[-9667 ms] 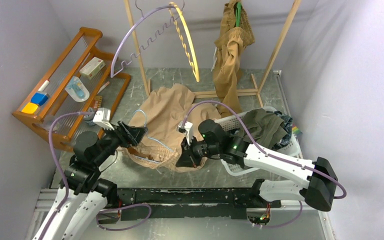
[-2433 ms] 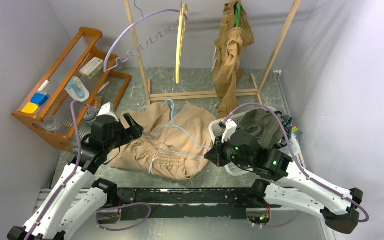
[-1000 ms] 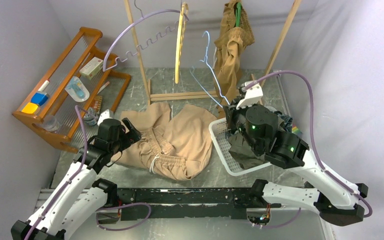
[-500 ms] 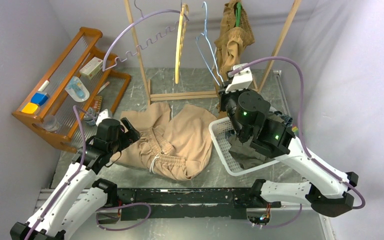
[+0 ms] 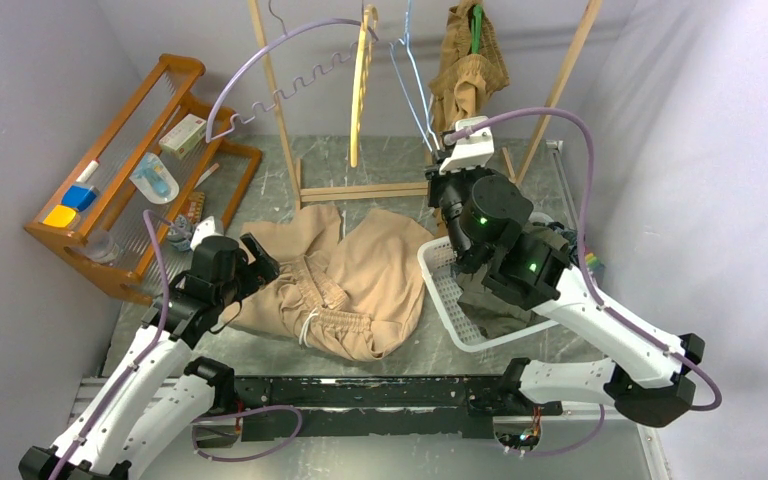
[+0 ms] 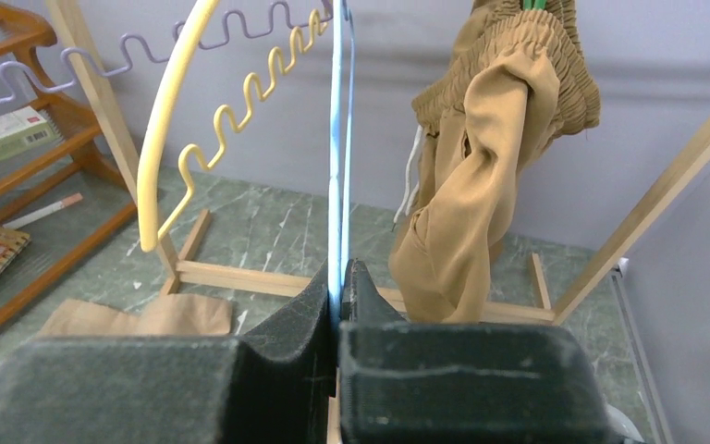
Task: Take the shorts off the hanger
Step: Place the hanger on the clothes rod.
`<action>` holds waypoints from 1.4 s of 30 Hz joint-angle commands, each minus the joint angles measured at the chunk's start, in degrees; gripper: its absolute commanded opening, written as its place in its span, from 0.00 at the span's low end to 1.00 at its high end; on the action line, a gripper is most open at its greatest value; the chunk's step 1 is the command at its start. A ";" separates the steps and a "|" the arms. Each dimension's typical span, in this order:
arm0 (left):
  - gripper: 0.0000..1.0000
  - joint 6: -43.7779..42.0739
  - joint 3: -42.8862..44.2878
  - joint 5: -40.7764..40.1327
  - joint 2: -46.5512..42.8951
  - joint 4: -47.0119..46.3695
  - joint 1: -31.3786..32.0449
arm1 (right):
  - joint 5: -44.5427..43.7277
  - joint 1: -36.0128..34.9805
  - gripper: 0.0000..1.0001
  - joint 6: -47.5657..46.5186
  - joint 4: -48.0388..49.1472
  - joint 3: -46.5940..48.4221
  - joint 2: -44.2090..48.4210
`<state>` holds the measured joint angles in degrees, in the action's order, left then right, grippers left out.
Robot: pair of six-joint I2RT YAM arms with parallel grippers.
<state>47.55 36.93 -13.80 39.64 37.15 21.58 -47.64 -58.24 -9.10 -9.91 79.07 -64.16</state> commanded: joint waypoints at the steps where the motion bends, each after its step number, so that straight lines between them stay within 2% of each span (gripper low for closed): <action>1: 0.98 -0.29 1.03 -0.20 -0.80 0.54 -0.19 | -1.59 0.10 0.00 -2.74 7.48 -1.21 -0.18; 12: 0.98 -0.54 1.08 -0.85 -2.02 1.43 -0.22 | -2.46 0.07 0.00 -2.34 4.23 1.47 -4.94; 17: 0.98 -1.14 0.26 1.28 -2.28 0.45 -0.22 | -3.41 0.14 0.00 -2.08 2.49 2.75 -6.62; 24: 0.98 -1.32 0.60 0.48 -3.18 1.60 -0.14 | -2.37 0.17 0.00 1.26 1.16 3.45 -5.35; 32: 0.98 -1.31 0.37 0.25 -3.45 1.64 -0.14 | -0.23 0.14 0.00 2.71 3.44 0.18 -1.31; 42: 0.98 -1.32 0.60 0.49 -2.89 1.50 -0.18 | -2.78 0.35 0.00 -0.44 5.20 2.57 -6.71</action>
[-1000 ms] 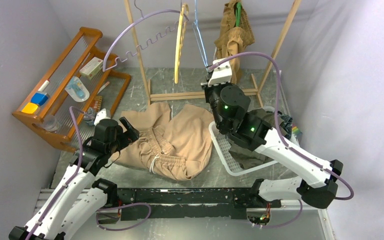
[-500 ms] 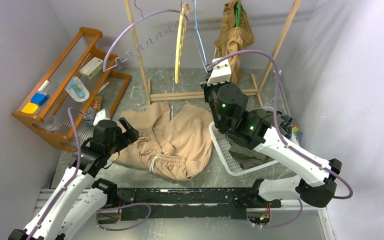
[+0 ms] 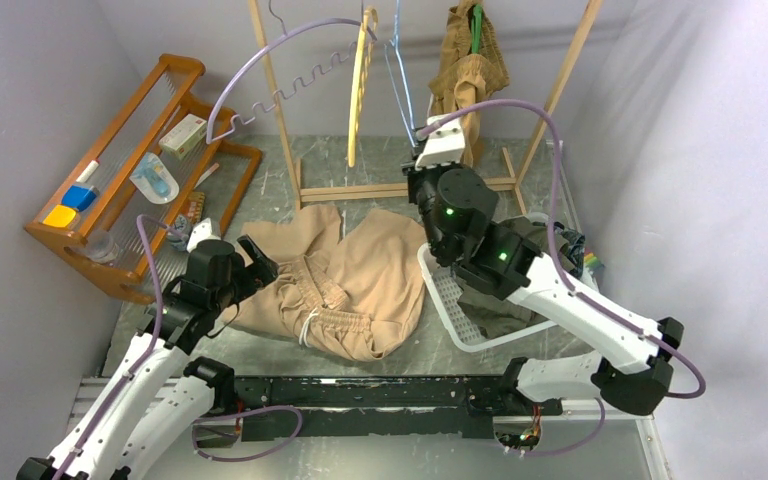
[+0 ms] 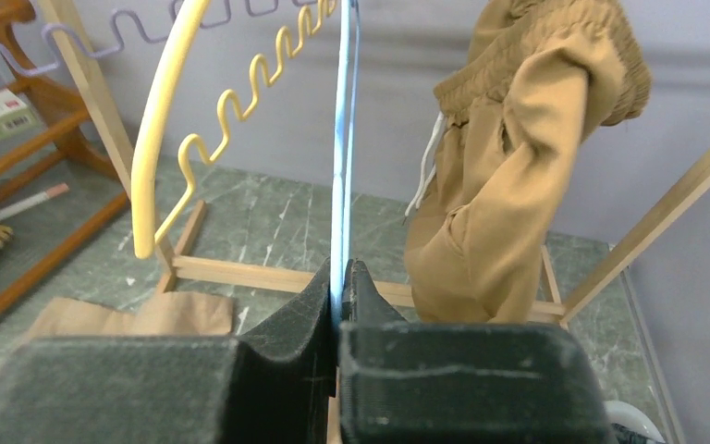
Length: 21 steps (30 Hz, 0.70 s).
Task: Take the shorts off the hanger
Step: Place the hanger on the clothes rod.
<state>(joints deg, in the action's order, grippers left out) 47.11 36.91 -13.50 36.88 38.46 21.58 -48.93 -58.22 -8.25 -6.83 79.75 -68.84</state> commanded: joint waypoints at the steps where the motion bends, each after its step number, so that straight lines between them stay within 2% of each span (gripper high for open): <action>1: 0.98 -0.81 0.68 0.10 -0.22 0.33 -0.18 | -1.64 0.45 0.00 -1.58 2.70 1.83 -2.28; 17: 0.98 -1.05 0.79 0.22 -0.17 0.29 -0.19 | -1.75 3.12 0.00 0.46 0.59 3.49 -5.99; 21: 0.98 -1.01 0.80 -0.10 -0.52 0.78 -0.14 | 1.24 4.20 0.00 2.54 -1.35 3.52 -6.30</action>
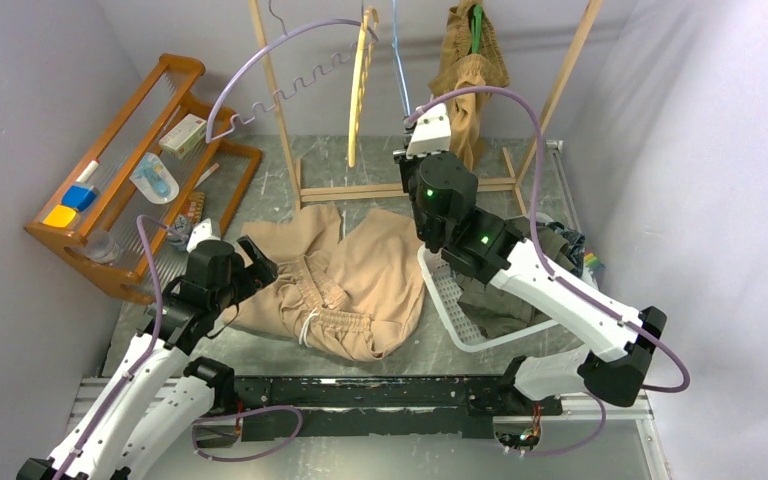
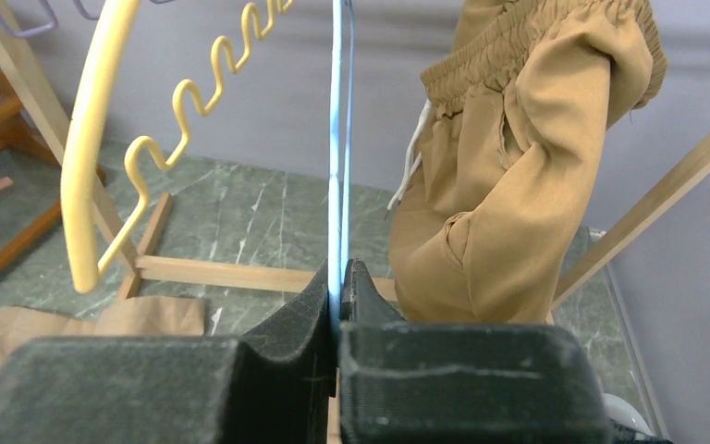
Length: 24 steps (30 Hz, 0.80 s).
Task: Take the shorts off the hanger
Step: Place the hanger on the clothes rod.
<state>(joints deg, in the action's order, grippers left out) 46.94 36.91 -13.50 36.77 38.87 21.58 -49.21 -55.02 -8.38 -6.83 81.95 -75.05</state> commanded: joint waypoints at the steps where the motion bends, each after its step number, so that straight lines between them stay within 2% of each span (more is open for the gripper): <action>1: 0.98 -0.87 0.80 -0.12 -0.58 0.41 -0.23 | 2.76 1.00 0.00 3.50 -2.61 1.70 -0.11; 6: 0.98 -0.93 1.01 -0.31 -0.86 0.52 -0.14 | 7.91 1.03 0.01 6.06 -6.76 0.61 2.33; 7: 0.98 -0.97 1.12 -0.34 -0.79 0.58 -0.14 | 8.95 1.08 0.05 7.13 -7.57 0.32 3.10; 8: 0.98 -1.09 1.19 -0.26 -0.75 0.59 -0.22 | 9.66 1.11 0.10 7.72 -8.05 0.05 3.87; 11: 0.98 -1.27 1.56 -0.32 -0.33 0.46 -0.15 | 11.08 1.06 0.42 9.31 -9.27 -0.87 6.03; 14: 0.98 -1.62 1.92 0.03 0.24 0.08 -0.15 | 11.81 1.07 0.59 10.60 -10.37 -1.70 7.62; 16: 0.98 -1.78 2.06 -0.03 0.60 0.14 -0.21 | 11.99 1.08 0.67 11.05 -11.03 -2.80 8.56; 18: 0.99 -1.91 2.12 -0.05 0.87 0.23 -0.15 | 12.24 1.11 0.71 12.44 -12.88 -3.40 9.09; 21: 0.99 -2.11 2.44 -0.23 0.93 0.64 -0.17 | 14.85 1.09 0.73 16.08 -16.75 -4.69 10.81; 24: 0.99 -2.28 2.99 -1.26 0.76 1.08 -0.21 | 23.46 1.12 0.73 19.67 -17.27 -9.64 14.68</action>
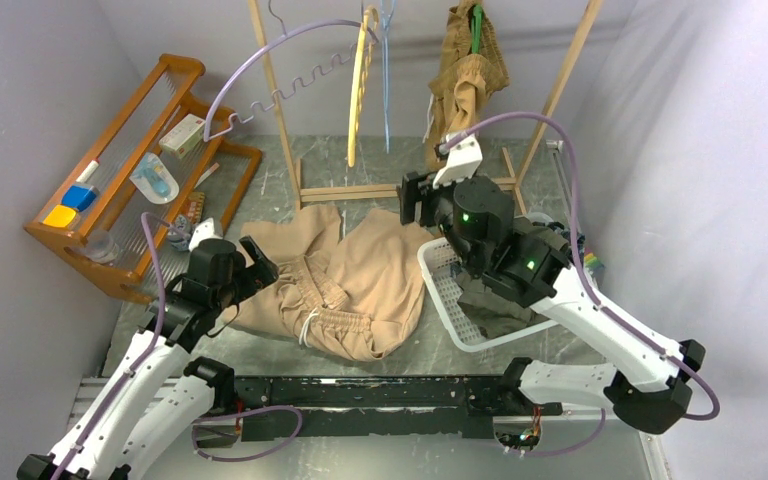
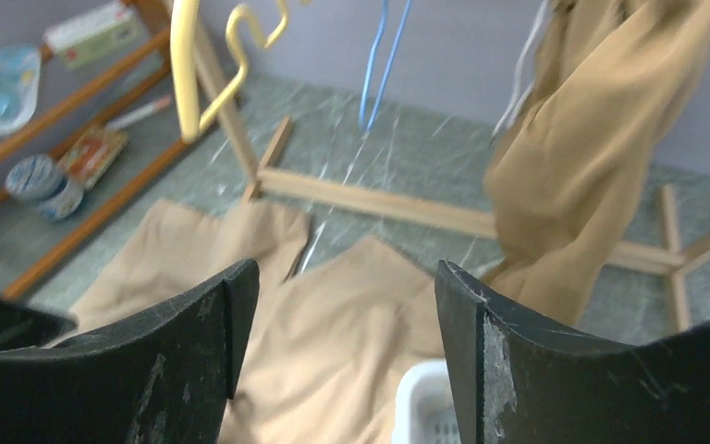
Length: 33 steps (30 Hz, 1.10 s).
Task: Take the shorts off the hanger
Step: Place the hanger on the clothes rod, then pick up the shorts at the center of the board.
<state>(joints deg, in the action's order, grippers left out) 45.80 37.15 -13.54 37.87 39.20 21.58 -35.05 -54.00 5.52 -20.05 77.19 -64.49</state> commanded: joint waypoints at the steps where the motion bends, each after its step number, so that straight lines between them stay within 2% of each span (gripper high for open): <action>1: 0.99 -1.22 2.94 -1.73 -0.41 0.97 -0.21 | 12.50 0.08 0.73 6.92 -3.63 -7.50 5.87; 7: 0.99 -0.20 4.39 -6.79 -0.50 3.13 -0.14 | 29.95 -0.01 0.73 17.42 2.72 -26.58 12.06; 11: 1.00 -1.06 5.50 -9.04 -0.84 3.28 -0.20 | 43.36 -0.10 0.80 23.18 13.16 -36.89 6.28; 12: 1.00 -1.64 5.44 -9.31 -1.22 2.87 -0.20 | 45.00 -0.29 0.84 24.38 16.34 -38.89 3.84; 14: 1.00 -2.86 5.17 -9.71 -1.97 2.01 -0.21 | 47.13 -1.87 0.87 24.16 20.56 -39.15 -1.59; 20: 1.00 -4.12 4.27 -11.50 -5.60 2.19 -0.15 | 39.91 -7.70 0.99 17.20 19.62 -31.85 -13.64; 26: 1.00 -4.56 3.05 -12.03 -10.11 0.61 -0.14 | 39.77 -8.58 1.00 14.05 19.44 -26.44 -19.65; 33: 1.00 -4.70 2.87 -12.25 -11.07 0.49 -0.14 | 35.11 -9.59 1.00 12.15 14.63 -19.22 -30.88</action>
<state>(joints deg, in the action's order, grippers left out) 42.17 40.36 -24.47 26.94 41.25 21.58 3.25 -63.07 20.05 -2.07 54.78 -90.37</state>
